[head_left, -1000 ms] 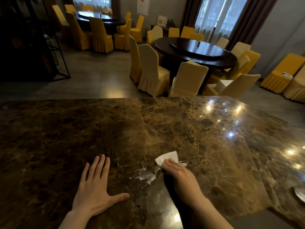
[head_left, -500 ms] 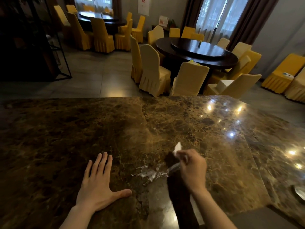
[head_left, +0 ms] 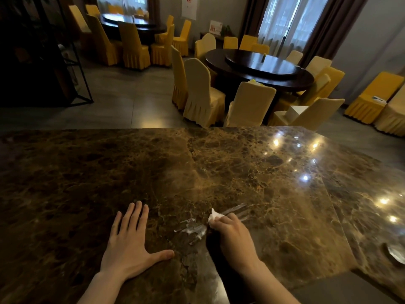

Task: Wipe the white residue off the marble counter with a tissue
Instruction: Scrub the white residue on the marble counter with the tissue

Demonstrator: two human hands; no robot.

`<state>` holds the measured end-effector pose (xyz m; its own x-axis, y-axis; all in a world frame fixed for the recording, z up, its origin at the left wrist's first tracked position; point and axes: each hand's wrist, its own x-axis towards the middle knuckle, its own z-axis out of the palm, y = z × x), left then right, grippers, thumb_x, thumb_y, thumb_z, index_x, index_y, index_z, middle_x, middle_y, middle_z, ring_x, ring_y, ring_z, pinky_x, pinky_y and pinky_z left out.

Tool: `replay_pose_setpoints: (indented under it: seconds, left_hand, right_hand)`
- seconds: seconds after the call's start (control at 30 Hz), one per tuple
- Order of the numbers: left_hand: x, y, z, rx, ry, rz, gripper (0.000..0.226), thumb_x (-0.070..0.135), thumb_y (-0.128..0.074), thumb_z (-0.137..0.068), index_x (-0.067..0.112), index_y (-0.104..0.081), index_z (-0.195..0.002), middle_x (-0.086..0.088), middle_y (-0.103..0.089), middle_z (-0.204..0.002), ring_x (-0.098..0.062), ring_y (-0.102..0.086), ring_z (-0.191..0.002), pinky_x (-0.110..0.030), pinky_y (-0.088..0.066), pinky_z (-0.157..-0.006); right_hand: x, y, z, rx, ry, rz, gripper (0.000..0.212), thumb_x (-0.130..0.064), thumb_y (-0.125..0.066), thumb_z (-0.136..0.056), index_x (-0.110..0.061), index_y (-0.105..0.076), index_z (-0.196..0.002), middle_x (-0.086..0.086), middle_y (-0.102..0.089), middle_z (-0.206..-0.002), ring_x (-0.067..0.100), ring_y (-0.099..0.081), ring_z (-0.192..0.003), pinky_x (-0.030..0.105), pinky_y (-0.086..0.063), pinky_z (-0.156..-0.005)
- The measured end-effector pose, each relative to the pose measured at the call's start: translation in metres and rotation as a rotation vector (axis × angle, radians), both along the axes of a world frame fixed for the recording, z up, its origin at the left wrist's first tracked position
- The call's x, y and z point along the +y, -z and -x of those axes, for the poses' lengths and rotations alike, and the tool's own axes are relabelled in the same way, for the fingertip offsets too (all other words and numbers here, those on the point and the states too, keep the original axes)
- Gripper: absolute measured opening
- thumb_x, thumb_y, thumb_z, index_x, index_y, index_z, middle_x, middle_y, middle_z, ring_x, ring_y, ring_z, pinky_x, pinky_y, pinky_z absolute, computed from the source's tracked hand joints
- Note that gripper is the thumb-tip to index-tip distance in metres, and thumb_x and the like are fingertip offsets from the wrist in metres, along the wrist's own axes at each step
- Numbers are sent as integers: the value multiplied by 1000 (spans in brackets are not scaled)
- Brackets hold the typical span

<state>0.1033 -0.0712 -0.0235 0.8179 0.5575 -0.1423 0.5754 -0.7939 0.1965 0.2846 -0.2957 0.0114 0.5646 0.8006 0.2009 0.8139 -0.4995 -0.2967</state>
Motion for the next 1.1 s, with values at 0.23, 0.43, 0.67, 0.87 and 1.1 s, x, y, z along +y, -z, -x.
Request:
replay_pose_setpoints:
  seconds: [0.23, 0.43, 0.67, 0.87, 1.1]
  left_hand:
    - [0, -1, 0, 28, 5, -11, 151, 119, -8, -46, 23, 34, -155, 2, 39, -165, -17, 37, -153, -47, 20, -129]
    - [0, 0, -1, 12, 1, -9, 151, 120, -9, -47, 24, 31, -156, 2, 37, -167, -16, 36, -154, -47, 19, -130]
    - [0, 0, -1, -7, -5, -4, 152, 120, -12, -46, 24, 28, -157, 3, 35, -167, -17, 35, -154, -48, 16, -131]
    - [1, 1, -1, -25, -7, -9, 152, 120, -13, -47, 23, 25, -158, 3, 32, -168, -17, 33, -155, -48, 15, -131]
    - [1, 1, 0, -2, -1, -6, 152, 120, -13, -47, 24, 27, -157, 3, 34, -167, -16, 35, -154, -49, 15, -131]
  right_hand:
    - [-40, -7, -69, 47, 576, -91, 36, 8, -61, -85, -14, -76, -109, 5, -71, -97, 26, -57, -91, 37, -49, -73]
    - [-10, -2, -15, 28, 294, 2, 30, -5, -73, -80, -18, -75, -107, -2, -71, -99, 18, -55, -92, 25, -44, -70]
    - [9, -11, 10, 158, 201, -182, 25, -3, -73, -80, -23, -80, -93, -6, -73, -87, 15, -58, -83, 29, -45, -69]
    - [-34, -23, -75, 72, 612, -84, 32, 9, -58, -85, -7, -76, -106, 9, -69, -98, 30, -60, -96, 39, -50, -77]
    - [-3, -5, -23, 19, 186, 56, 22, -4, -70, -81, -20, -77, -95, -3, -66, -82, 21, -56, -84, 33, -45, -62]
